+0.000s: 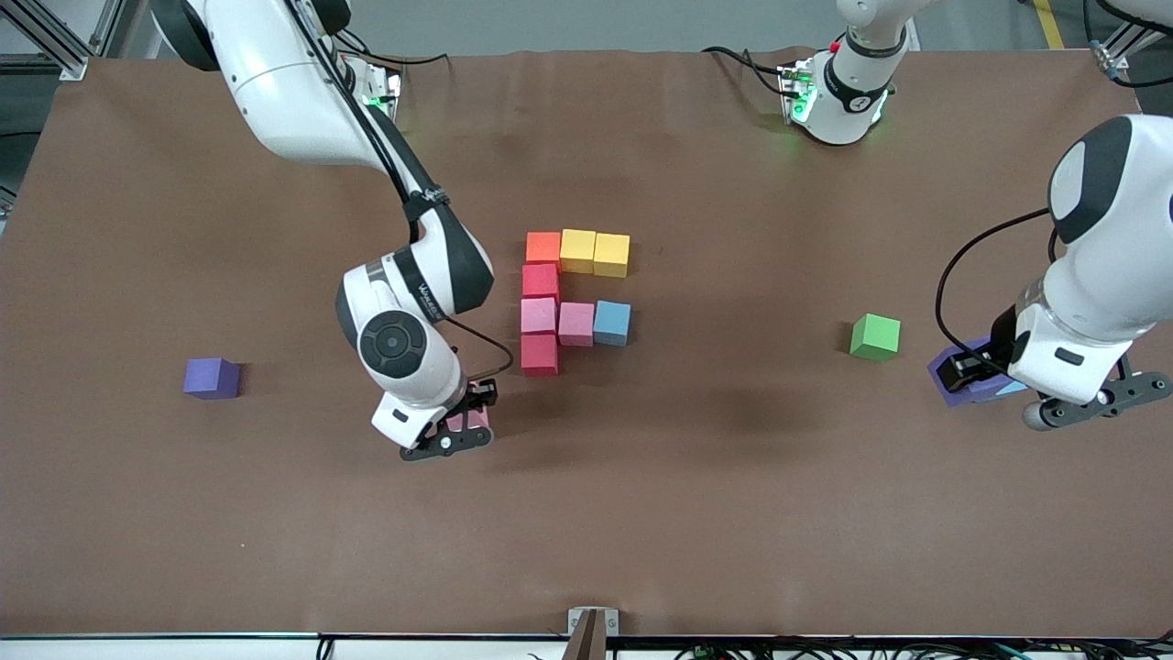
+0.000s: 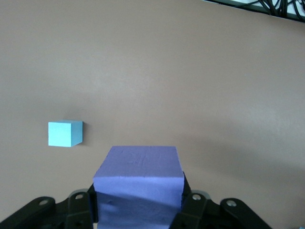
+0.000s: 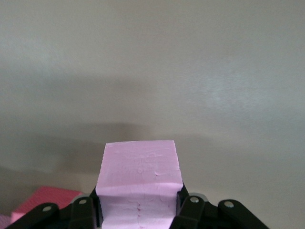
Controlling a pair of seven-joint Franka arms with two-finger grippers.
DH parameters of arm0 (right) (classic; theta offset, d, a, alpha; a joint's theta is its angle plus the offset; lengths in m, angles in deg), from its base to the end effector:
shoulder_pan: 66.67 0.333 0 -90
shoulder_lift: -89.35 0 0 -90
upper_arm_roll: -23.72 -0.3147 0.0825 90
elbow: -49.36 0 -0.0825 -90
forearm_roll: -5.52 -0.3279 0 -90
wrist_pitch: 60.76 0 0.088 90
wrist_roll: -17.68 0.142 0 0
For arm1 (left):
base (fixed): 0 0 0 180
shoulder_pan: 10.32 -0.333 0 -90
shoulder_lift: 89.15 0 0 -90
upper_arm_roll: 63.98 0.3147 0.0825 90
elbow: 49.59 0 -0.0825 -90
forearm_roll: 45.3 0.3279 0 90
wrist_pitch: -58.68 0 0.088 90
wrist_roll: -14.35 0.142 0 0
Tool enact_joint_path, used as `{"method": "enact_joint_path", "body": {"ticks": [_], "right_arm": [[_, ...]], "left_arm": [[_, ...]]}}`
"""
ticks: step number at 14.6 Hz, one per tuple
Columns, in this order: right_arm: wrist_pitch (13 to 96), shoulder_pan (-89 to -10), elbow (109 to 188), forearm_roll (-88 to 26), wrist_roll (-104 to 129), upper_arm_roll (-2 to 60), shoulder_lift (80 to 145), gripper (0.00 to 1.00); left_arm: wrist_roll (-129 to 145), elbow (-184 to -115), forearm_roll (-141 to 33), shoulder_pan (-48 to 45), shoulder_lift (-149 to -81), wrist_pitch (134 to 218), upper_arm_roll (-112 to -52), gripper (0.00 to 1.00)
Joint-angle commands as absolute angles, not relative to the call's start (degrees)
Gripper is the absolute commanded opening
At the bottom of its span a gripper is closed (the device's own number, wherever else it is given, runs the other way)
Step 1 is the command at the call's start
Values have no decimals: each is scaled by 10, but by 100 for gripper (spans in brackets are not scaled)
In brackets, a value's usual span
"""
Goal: Arrange 11 blocks into digit 3
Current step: 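Carry the pink block to the shape's column with the right gripper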
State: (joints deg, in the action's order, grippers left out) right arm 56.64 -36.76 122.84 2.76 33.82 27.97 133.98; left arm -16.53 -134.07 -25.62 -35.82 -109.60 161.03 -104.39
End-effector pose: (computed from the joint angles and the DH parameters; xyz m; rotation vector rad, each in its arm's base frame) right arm 0.6187 0.3149 0.2751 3.1184 0.2576 -0.0098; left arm 0.5991 -0.0591 0.4901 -3.0310 -0.3774 -0.1218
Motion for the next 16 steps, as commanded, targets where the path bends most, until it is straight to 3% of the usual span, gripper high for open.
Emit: {"method": "enact_joint_path", "body": {"ticks": [1,9,16], "right_arm": [[552,-349,1176,3,394,284,1382,38],[528,-313,1119,-34,474,285,1435,39],[550,-315,1116,-41,473,285,1440,40]], "left_arm": [[-170,-1345,-267,-362,-1070,1591,-1053,0],[-168,-1342,-268,-362,-1060,1558,-1067,0],[-162,-1341,-316,-362,-1062,1559,-1067,0]]}}
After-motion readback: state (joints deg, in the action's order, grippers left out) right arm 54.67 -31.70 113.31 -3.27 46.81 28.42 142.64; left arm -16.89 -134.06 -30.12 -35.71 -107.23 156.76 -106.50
